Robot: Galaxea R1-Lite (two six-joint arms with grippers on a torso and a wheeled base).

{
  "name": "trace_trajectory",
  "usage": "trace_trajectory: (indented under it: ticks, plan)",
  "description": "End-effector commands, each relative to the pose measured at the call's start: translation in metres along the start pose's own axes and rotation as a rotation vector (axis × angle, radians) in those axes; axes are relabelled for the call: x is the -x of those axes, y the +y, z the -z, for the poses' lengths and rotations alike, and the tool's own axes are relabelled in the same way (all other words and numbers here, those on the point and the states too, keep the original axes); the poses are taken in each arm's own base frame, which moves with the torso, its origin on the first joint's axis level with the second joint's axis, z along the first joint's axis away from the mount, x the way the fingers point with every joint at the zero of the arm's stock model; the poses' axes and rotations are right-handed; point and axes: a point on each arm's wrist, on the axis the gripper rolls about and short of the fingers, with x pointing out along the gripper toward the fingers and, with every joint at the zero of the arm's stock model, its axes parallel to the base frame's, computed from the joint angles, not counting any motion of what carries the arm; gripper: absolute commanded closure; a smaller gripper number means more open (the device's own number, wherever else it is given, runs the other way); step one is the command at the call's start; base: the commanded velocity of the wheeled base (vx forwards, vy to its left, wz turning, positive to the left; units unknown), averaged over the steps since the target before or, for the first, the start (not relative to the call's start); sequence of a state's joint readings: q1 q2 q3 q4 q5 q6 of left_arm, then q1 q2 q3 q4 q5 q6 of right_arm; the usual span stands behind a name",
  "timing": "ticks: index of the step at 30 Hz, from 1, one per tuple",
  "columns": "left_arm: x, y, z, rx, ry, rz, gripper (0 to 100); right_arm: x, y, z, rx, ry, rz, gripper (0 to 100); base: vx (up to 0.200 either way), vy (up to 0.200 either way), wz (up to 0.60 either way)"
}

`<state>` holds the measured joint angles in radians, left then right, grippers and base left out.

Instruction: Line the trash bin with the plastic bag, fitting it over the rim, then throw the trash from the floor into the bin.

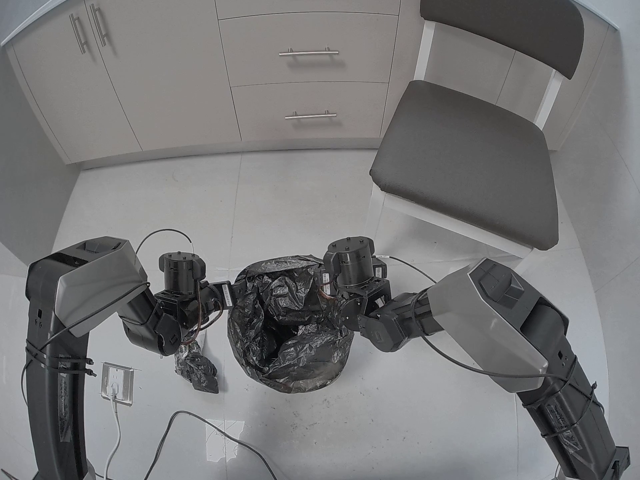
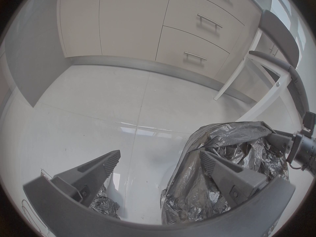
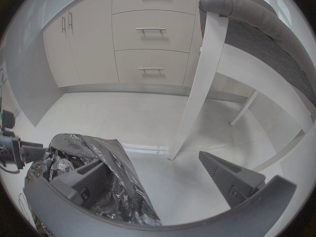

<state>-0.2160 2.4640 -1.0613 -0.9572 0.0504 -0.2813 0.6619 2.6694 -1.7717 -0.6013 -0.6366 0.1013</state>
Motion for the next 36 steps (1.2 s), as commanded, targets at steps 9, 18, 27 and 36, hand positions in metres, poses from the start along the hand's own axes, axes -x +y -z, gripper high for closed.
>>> trace_trajectory:
  ticks: [9,18,27,36]
  plan:
    - [0.006,-0.007,0.009,-0.007,0.027,0.015,0,-0.034,-0.005,0.02,-0.012,-0.004,0.039,0,0.0,0.0,0.0]
    - [0.008,-0.016,0.01,-0.014,0.017,0.036,0,-0.043,-0.013,0.026,-0.013,0.002,0.055,0,0.0,0.0,0.0]
    - [0.021,-0.019,-0.002,-0.009,-0.006,0.044,0,-0.048,-0.02,0.028,-0.014,0.007,0.071,0,0.0,0.0,0.0]
    - [0.047,-0.035,-0.011,0.061,-0.008,0.089,0,-0.039,-0.015,0.014,-0.025,-0.013,0.054,0,0.0,0.0,0.0]
